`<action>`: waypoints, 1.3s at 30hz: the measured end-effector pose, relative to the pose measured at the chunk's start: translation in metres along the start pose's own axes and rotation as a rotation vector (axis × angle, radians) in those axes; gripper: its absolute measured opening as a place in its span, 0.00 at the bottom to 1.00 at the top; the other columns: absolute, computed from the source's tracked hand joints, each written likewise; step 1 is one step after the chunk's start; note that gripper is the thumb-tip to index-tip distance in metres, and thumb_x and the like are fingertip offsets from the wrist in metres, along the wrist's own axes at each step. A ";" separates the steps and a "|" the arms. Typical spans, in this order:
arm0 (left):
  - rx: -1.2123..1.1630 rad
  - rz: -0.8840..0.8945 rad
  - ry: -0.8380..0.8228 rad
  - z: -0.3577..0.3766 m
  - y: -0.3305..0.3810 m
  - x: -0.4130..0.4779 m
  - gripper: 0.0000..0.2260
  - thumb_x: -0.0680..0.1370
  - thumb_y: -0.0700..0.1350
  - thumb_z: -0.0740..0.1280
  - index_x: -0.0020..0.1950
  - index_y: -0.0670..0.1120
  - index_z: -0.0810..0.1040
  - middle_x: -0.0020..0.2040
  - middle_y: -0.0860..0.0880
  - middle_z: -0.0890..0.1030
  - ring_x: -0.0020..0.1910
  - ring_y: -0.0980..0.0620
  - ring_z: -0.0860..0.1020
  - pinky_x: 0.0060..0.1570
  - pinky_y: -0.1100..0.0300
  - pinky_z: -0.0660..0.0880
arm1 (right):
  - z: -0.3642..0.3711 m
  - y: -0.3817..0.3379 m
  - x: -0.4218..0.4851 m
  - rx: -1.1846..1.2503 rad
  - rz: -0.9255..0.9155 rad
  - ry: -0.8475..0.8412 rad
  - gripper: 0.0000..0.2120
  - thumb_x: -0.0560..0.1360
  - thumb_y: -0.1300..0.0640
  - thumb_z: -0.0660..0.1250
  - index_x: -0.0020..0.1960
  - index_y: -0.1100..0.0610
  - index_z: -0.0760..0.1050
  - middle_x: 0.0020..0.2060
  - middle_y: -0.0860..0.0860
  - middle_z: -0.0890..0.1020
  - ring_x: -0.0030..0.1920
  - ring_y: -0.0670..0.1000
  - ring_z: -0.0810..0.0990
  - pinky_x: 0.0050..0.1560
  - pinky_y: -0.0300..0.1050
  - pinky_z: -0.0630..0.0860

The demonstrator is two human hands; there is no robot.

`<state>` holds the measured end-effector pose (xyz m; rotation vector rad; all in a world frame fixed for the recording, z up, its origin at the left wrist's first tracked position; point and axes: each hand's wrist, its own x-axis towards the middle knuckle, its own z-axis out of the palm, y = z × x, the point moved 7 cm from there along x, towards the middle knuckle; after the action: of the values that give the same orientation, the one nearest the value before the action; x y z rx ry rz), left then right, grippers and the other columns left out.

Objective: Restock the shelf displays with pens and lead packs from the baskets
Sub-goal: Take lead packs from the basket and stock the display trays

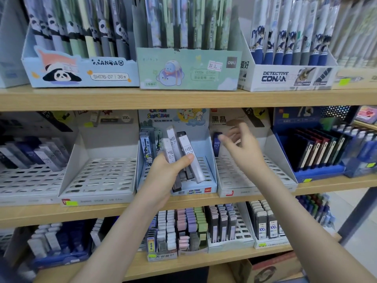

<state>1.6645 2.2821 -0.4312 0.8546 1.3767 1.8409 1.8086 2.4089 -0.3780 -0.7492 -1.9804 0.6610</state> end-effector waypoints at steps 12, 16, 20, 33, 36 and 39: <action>0.037 -0.016 -0.038 0.021 -0.005 0.005 0.07 0.77 0.35 0.67 0.52 0.43 0.80 0.44 0.47 0.86 0.44 0.50 0.84 0.48 0.51 0.81 | 0.024 -0.004 -0.019 0.118 0.152 -0.381 0.08 0.71 0.58 0.74 0.44 0.53 0.74 0.34 0.48 0.78 0.35 0.45 0.75 0.41 0.43 0.74; 0.012 -0.022 -0.026 0.021 -0.004 0.007 0.05 0.77 0.34 0.67 0.52 0.41 0.79 0.40 0.48 0.86 0.40 0.52 0.84 0.40 0.54 0.82 | 0.000 0.029 -0.001 0.170 0.273 -0.185 0.06 0.74 0.59 0.70 0.49 0.58 0.74 0.34 0.49 0.78 0.32 0.45 0.75 0.34 0.37 0.71; -0.014 -0.010 -0.049 0.020 -0.002 0.004 0.04 0.77 0.35 0.67 0.49 0.42 0.79 0.38 0.49 0.85 0.38 0.54 0.84 0.37 0.57 0.82 | -0.006 0.055 0.013 0.230 0.324 -0.142 0.11 0.76 0.61 0.68 0.57 0.60 0.73 0.37 0.53 0.80 0.30 0.45 0.75 0.31 0.35 0.74; 0.019 0.016 -0.065 0.017 0.000 0.009 0.07 0.78 0.37 0.67 0.56 0.39 0.79 0.40 0.48 0.86 0.40 0.53 0.84 0.40 0.57 0.82 | 0.005 0.072 0.033 0.006 0.322 -0.217 0.06 0.75 0.56 0.69 0.51 0.52 0.76 0.44 0.47 0.83 0.48 0.50 0.81 0.56 0.51 0.76; 0.003 0.023 -0.062 0.019 0.001 0.008 0.05 0.77 0.36 0.67 0.51 0.42 0.79 0.39 0.50 0.86 0.40 0.54 0.84 0.36 0.63 0.80 | 0.007 0.072 0.033 0.038 0.320 -0.209 0.06 0.75 0.58 0.69 0.52 0.53 0.77 0.43 0.46 0.83 0.44 0.48 0.81 0.53 0.47 0.76; -0.003 0.027 -0.057 0.020 0.001 0.007 0.05 0.77 0.35 0.67 0.48 0.45 0.78 0.37 0.53 0.85 0.38 0.57 0.84 0.34 0.65 0.78 | 0.007 0.077 0.032 0.062 0.334 -0.202 0.05 0.75 0.60 0.69 0.46 0.50 0.75 0.42 0.46 0.84 0.45 0.48 0.82 0.56 0.51 0.77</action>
<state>1.6771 2.2979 -0.4244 0.9217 1.3327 1.8245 1.8081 2.4827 -0.4173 -1.0209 -2.0221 1.0250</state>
